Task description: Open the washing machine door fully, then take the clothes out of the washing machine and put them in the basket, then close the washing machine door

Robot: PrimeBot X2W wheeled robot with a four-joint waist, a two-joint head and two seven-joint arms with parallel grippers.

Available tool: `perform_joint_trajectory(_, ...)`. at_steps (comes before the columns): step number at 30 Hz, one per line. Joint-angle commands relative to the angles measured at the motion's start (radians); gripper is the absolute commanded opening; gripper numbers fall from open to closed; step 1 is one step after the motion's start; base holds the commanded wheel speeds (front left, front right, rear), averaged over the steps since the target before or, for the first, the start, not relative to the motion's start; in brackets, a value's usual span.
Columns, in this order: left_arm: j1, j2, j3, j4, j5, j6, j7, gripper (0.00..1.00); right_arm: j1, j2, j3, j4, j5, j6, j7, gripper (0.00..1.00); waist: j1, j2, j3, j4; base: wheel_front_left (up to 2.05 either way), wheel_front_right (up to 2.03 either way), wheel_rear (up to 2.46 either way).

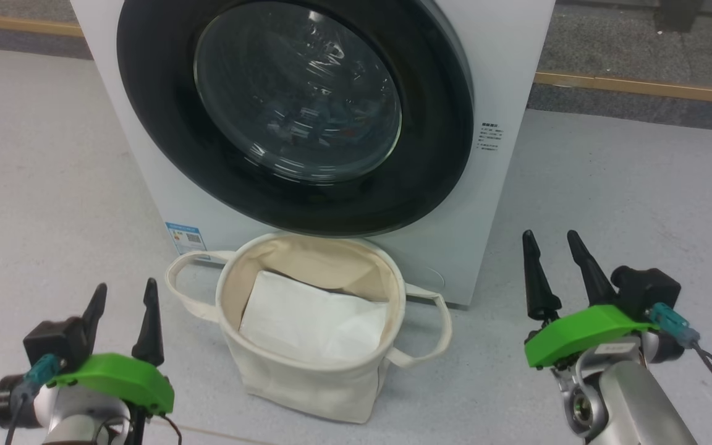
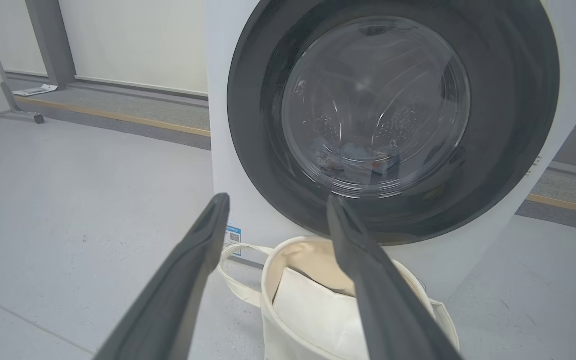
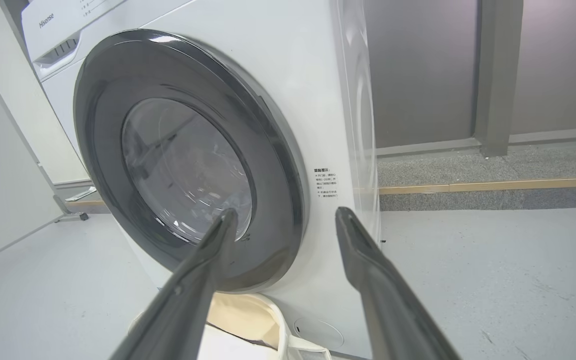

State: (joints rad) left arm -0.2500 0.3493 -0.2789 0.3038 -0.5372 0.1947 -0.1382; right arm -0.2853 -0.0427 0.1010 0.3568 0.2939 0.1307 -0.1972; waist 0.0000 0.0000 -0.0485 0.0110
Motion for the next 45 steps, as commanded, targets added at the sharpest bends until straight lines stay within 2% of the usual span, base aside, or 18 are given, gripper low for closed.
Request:
perform_joint_trajectory(1, -0.073, 0.044, 0.025, -0.030, 0.030, 0.009, -0.020, 1.00, -0.061, -0.006, 0.026, -0.036, -0.035, 0.000, -0.016, 1.00, 0.0000, 0.0000, -0.001, -0.001, 0.00, 0.00, 0.00)
perform_joint_trajectory(14, -0.089, 0.058, 0.005, -0.054, 0.064, 0.006, -0.038, 1.00, -0.086, -0.007, 0.036, -0.027, -0.167, 0.000, -0.054, 1.00, 0.0000, 0.0000, 0.001, -0.004, 0.00, 0.00, 0.00)
perform_joint_trajectory(18, -0.089, 0.063, 0.005, -0.058, 0.061, 0.003, -0.034, 1.00, -0.092, -0.008, 0.046, -0.035, -0.172, 0.000, -0.065, 1.00, 0.0000, 0.0000, 0.000, -0.006, 0.00, 0.00, 0.00)
perform_joint_trajectory(25, -0.083, 0.058, 0.014, -0.058, 0.024, -0.011, -0.024, 1.00, -0.092, -0.008, 0.044, -0.029, -0.116, 0.000, -0.065, 1.00, 0.0000, 0.0000, 0.003, -0.008, 0.00, 0.00, 0.00)
perform_joint_trajectory(30, -0.072, 0.039, 0.028, -0.075, -0.044, -0.055, -0.017, 1.00, -0.092, -0.008, 0.050, -0.020, -0.070, 0.000, -0.065, 1.00, 0.0000, 0.0000, 0.005, -0.008, 0.00, 0.00, 0.00)
perform_joint_trajectory(42, -0.068, 0.056, 0.018, -0.069, -0.027, -0.036, -0.016, 1.00, -0.093, -0.008, 0.063, -0.012, -0.052, 0.000, -0.065, 1.00, 0.0000, 0.0000, 0.006, -0.009, 0.00, 0.00, 0.00)
perform_joint_trajectory(45, -0.067, 0.057, 0.015, -0.068, -0.027, -0.036, -0.018, 1.00, -0.091, -0.008, 0.075, -0.011, 0.016, 0.000, -0.065, 1.00, 0.0000, 0.0000, 0.005, -0.009, 0.00, 0.00, 0.00)
